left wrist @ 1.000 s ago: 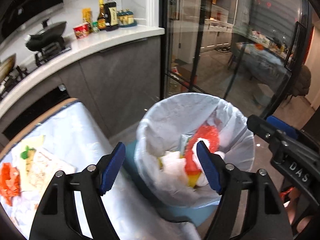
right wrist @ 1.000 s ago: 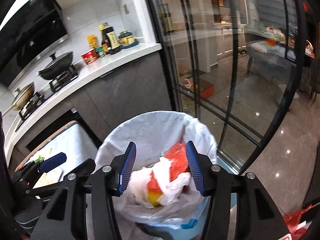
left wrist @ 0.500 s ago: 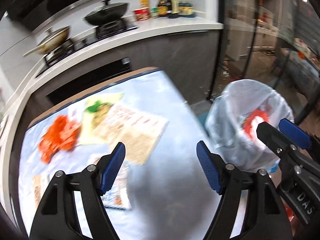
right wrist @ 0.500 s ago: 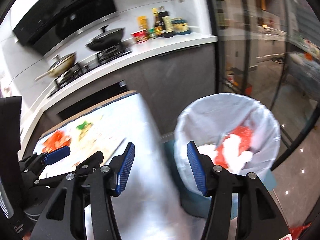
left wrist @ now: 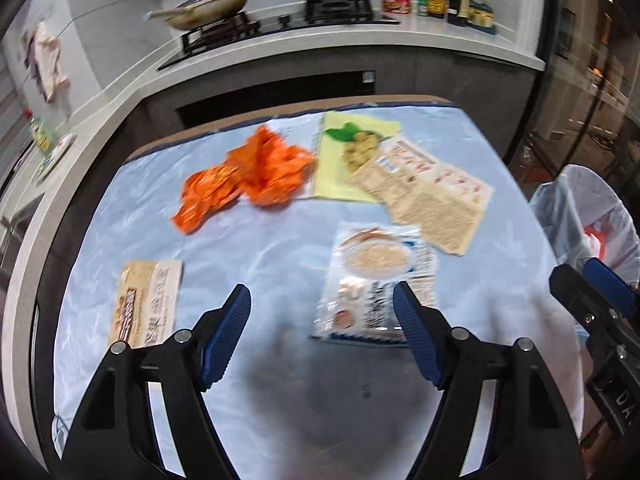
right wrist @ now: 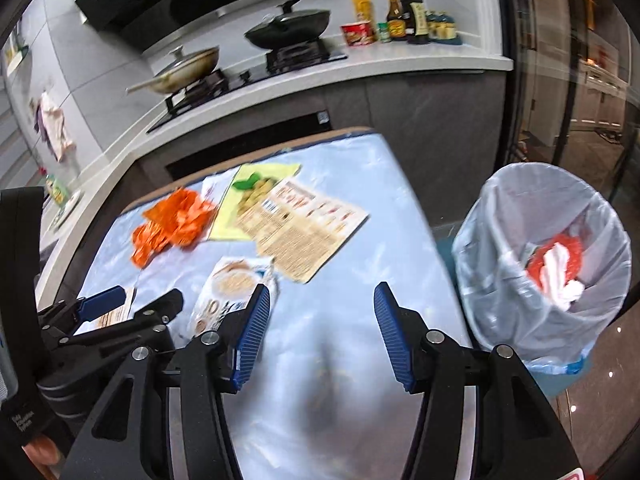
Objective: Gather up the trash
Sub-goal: 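Move both tools back over the table toward the remaining packets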
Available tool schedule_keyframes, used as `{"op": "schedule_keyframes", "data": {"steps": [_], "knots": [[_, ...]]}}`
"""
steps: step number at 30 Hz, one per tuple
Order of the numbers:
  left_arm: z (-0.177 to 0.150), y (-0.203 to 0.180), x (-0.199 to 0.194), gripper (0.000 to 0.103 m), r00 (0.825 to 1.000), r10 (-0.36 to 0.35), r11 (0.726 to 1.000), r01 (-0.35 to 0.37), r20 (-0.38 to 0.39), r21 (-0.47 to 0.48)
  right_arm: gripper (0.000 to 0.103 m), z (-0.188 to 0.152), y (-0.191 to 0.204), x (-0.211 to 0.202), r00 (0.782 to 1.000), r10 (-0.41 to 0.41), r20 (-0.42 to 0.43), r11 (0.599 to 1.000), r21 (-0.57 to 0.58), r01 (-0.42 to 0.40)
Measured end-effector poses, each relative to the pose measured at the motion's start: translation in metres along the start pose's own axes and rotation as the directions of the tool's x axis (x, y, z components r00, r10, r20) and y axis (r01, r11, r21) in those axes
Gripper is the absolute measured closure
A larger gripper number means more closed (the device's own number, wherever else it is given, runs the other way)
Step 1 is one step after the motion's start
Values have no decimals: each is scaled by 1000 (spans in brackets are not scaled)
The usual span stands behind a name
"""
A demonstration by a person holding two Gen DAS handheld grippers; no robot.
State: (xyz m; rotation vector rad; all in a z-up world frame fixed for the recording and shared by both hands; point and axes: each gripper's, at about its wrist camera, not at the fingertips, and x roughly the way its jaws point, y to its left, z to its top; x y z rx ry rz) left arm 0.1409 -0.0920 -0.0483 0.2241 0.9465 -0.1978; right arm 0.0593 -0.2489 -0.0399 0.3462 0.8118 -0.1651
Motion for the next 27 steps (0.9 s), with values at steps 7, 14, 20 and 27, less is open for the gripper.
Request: {"op": "schedule_keyframes", "data": {"steps": [7,14,20,27], "knots": [[-18,54,9,33,998,40,995,-44,-44,-88,50,-15,33,20,998,29,-53,998,-48,-32],[-33,92,20,28,994,74,985,-86,-83,-147,50,-24,58,48,995,30,-97,996,-77,-38],[-41,113,25,27,992,82,978,-99,-99,-183,50,-22,66,69,993,17,-120,996,-86,-28],[-47,139,30,22,989,103,967,-125,-109,-222,50,-23,75,88,990,-2,-143,994,-110,-13]]}}
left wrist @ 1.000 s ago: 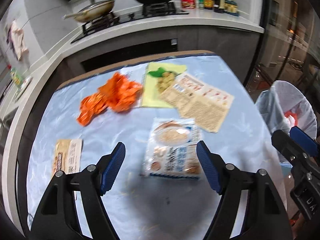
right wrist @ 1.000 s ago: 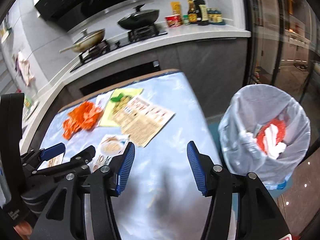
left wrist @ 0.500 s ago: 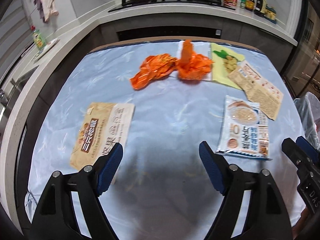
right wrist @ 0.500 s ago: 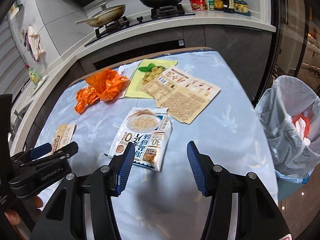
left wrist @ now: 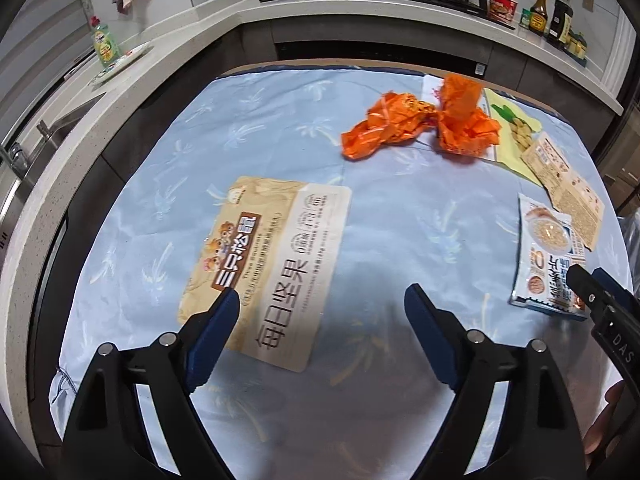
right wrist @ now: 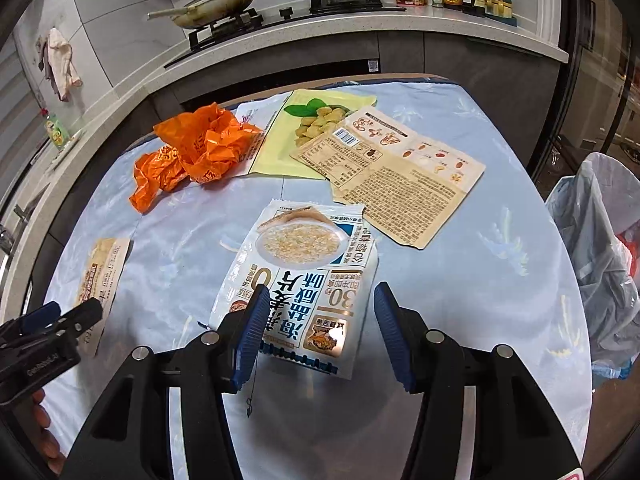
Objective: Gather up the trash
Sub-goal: 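Move both tools back over the table toward the remaining packets, then close the right tool on the white-and-blue snack packet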
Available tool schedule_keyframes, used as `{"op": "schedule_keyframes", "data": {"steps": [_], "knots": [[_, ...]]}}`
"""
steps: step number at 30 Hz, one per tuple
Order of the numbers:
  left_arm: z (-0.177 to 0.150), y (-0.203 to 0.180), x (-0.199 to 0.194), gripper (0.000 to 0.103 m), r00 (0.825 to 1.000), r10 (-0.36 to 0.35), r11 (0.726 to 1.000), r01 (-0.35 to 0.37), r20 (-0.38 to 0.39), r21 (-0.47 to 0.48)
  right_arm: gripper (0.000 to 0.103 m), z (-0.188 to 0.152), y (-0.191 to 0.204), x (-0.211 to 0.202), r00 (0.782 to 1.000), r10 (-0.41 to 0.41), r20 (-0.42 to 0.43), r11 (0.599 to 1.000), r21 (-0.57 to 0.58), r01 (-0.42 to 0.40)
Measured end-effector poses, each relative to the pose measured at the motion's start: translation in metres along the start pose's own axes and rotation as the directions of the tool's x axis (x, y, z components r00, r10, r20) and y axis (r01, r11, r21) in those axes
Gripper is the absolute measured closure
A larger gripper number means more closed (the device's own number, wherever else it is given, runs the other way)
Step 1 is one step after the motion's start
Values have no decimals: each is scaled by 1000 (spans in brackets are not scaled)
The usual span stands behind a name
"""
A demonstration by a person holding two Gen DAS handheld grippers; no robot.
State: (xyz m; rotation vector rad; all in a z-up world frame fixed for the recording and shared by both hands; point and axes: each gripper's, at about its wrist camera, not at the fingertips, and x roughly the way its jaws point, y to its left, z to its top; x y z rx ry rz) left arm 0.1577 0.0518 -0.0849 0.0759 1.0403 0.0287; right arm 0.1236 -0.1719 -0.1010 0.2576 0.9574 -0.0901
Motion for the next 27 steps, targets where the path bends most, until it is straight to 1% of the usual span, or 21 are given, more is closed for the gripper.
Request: {"op": "schedule_keyframes", "data": {"steps": [2,4,5,7,8,9,12,15,16,18,24,27], "knots": [[0,7,2,22,1000,3,1000,-3,-1,-8,50,0,1,4,1000,-4,-6,1000,-2,4],[1,14,3,22,1000,12,1000,-12,-2,-20,54,-1,3,9,1000,-11,-14,1000,-5,11],[1,17,4,22,1000,12,1000,-12,-3,-27,59,-1,3,10,1000,-12,-19,1000,-5,12],[2,25,6,21,1000,17,999,-17,-3,-39,62,-2,5,12,1000,-22,-15,1000,-13,22],[2,29,6,20,1000,18,999,-18,0,-41,66,-2,6,12,1000,-27,-14,999,-19,27],[2,32,7,20,1000,23,999,-23,1,-43,73,-2,7,13,1000,-27,-17,999,-23,26],[2,46,9,17,999,35,998,-35,6,-58,86,-2,8,14,999,-28,-19,999,-28,28],[3,61,13,16,999,44,996,-44,2,-81,92,-2,9,12,1000,-26,-15,999,-25,26],[3,64,14,16,999,47,995,-46,1,-86,93,-2,10,11,1000,-21,-12,1000,-23,21],[4,74,17,11,999,49,994,-49,1,-101,95,-3,11,6,1000,-20,-1,999,-29,20],[8,93,33,10,1000,22,993,-24,-20,-119,96,-5,18,-16,999,-3,39,999,-54,5],[7,102,45,10,999,-11,989,5,-44,-148,96,-5,17,-26,999,10,50,999,-46,-8]]}}
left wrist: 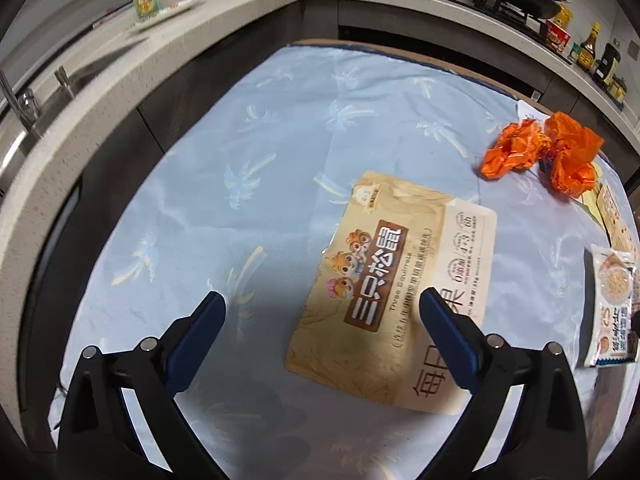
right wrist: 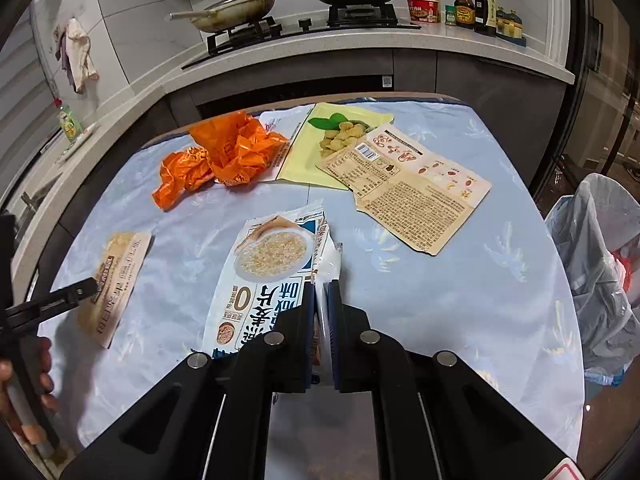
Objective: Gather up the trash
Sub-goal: 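Close the right tool on the white-and-blue snack packet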
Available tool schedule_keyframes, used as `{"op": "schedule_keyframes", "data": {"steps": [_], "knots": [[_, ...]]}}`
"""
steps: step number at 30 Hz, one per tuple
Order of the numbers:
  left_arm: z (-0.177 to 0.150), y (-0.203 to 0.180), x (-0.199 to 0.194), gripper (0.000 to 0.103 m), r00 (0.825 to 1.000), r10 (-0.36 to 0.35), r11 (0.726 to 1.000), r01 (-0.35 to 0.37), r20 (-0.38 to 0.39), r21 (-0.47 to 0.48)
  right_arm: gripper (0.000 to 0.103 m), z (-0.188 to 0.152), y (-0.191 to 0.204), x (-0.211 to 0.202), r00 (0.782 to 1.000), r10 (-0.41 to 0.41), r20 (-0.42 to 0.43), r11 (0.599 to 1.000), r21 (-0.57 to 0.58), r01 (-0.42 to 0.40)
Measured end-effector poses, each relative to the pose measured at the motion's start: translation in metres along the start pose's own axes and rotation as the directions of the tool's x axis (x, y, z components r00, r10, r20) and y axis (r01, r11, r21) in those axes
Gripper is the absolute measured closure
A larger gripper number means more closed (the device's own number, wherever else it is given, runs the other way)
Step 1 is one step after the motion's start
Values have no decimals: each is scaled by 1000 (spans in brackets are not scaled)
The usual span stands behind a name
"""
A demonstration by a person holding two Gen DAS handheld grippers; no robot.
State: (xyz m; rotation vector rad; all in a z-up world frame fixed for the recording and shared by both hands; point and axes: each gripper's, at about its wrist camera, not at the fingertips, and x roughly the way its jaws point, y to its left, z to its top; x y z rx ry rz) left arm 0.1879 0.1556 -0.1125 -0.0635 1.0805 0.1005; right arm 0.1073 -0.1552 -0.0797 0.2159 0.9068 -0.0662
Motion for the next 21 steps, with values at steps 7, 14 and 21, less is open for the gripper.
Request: {"op": "schedule_keyframes", "data": {"steps": [7,14,21], "knots": [[0,13,15,10,1000,15,1000,-15,-5,-26,96,-2,-3,-16,1000,18,14,1000,7,-18],[-3,11,15,13,1000,-22,999,22,4,-23,96,-3,-5,-17,1000,25,7,999,21,-25],[-7,-15,5,54,998,-54,996,52,20,67,96,-3,-6,-19,1000,28,10,999,33,-28]]}}
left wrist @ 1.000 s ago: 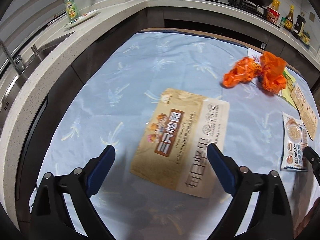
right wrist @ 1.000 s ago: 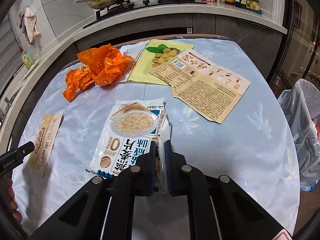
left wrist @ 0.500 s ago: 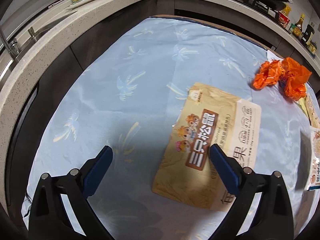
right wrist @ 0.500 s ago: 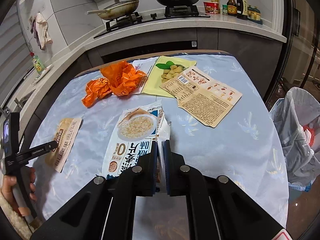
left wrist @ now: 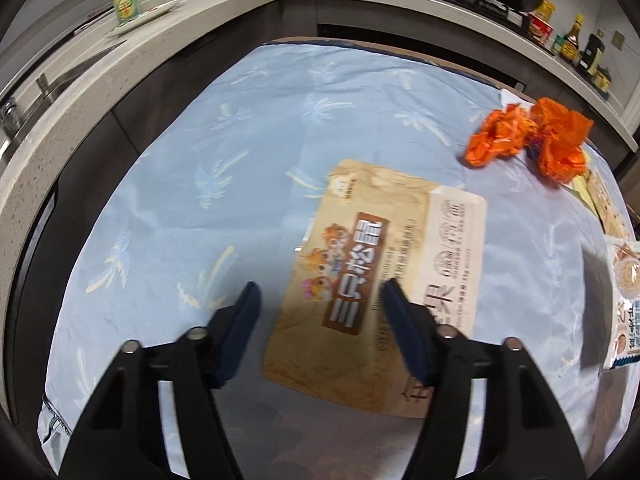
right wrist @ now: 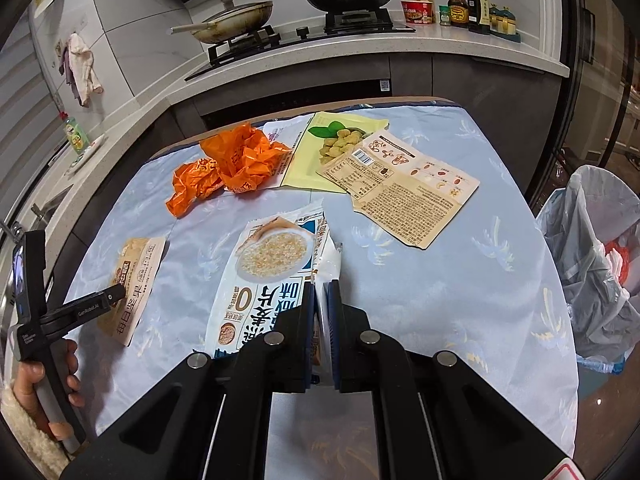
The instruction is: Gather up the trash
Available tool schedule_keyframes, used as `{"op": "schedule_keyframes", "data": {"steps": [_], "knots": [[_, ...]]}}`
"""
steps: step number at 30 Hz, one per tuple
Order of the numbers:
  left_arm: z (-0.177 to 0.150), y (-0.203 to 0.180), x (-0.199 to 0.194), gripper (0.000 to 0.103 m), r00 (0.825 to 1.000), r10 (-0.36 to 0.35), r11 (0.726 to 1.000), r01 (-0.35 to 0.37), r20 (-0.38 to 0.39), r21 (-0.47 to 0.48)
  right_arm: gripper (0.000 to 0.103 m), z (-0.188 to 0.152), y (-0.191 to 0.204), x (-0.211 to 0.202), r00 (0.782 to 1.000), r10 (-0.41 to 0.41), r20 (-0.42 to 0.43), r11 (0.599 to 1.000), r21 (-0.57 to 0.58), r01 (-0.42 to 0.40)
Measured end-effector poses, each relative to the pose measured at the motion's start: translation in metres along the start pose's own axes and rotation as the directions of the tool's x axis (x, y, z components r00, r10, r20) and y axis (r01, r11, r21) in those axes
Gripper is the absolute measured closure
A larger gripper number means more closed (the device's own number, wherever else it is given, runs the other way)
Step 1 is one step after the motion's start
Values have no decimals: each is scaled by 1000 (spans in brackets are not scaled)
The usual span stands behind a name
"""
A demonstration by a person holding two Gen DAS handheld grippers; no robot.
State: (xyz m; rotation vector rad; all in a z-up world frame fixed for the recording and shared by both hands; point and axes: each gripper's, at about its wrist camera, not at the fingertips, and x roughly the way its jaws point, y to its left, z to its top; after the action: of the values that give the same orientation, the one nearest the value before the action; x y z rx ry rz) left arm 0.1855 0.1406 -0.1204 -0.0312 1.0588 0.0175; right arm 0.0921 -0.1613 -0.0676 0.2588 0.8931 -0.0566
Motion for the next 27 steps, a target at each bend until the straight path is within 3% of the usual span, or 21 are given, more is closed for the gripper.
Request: {"op": "schedule_keyframes", "data": {"steps": [1,3,6,14,17,19,20,21,27], "knots": [[0,-3,-1,58,1000,-6,1000,6,-2,10,96,0,0,0,1000,0,1,1000,0,0],[-1,-13,-4,78,1000,-27,999,27,-3,36,96,0,0,-1,1000,1,2,1000,0,-1],[-4,-29,-7,97,998,-67,995,69,-17,79,96,0,-1,-3,1000,2,5,1000,6,-2],[-9,-66,-38,102,987,-160,977,154,29,151,96,0,-10,-16,1000,2,25,1000,24,-3],[-7,-77,-47,97,977,-210,965,201,33,166,96,0,-15,-20,1000,2,29,999,36,-3],[-9,-80,-50,58,976,-218,966,214,15,146,96,0,-18,-22,1000,2,30,999,41,-4],[-12,-82,-52,33,977,-212,969,208,22,133,96,0,-19,-23,1000,3,31,999,43,-4],[-13,-82,-54,27,977,-213,970,207,33,124,96,-1,-20,-24,1000,3,31,999,45,-5],[-33,-98,-51,23,981,-195,973,194,-7,127,96,-5,-27,-27,999,6,32,998,61,-8]]}}
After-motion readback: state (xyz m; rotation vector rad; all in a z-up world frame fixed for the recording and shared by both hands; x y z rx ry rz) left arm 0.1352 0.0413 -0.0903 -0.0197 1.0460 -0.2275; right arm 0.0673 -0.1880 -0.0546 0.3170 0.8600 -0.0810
